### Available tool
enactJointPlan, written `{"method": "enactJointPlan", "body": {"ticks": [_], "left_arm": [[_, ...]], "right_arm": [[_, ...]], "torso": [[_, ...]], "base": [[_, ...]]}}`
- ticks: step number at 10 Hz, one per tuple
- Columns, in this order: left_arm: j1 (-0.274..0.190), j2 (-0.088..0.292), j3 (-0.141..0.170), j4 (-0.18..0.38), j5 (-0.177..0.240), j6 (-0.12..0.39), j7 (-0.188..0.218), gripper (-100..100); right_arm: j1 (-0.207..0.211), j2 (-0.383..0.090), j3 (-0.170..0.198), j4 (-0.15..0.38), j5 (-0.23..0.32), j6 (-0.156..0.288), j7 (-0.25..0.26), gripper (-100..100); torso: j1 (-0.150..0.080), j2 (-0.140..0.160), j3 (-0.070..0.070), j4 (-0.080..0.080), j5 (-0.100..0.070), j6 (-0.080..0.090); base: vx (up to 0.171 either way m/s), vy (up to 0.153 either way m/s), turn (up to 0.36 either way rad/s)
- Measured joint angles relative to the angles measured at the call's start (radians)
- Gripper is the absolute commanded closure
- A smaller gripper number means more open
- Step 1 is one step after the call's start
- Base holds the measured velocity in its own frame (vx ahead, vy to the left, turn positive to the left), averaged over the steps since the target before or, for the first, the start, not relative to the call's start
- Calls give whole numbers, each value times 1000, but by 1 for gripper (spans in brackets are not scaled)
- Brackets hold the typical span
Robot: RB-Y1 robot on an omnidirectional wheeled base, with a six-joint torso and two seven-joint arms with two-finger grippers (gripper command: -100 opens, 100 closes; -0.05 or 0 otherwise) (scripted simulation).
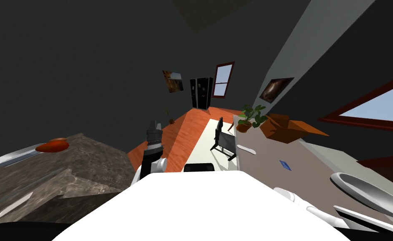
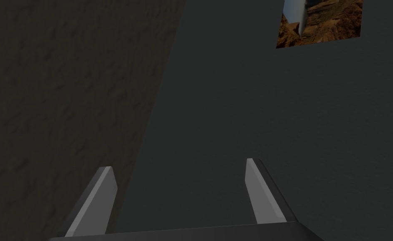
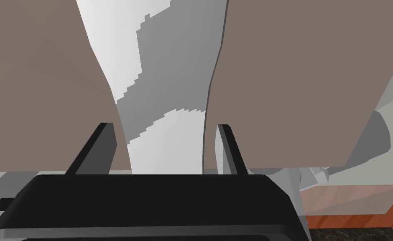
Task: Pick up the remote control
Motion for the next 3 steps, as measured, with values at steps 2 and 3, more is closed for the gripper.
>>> {"method": "enactJointPlan", "body": {"ticks": [2,3], "left_arm": [[0,0,0,0,0,0,0,0],[0,0,0,0,0,0,0,0]], "right_arm": [[-3,-25,-3,-15,-2,-17,3,100],[-3,-26,-3,-15,-2,-19,3,0]], "torso": [[-1,0,0,0,0,-1],[-3,-1,0,0,0,-1]], "base": [[-1,33,-16],[0,0,0]]}}
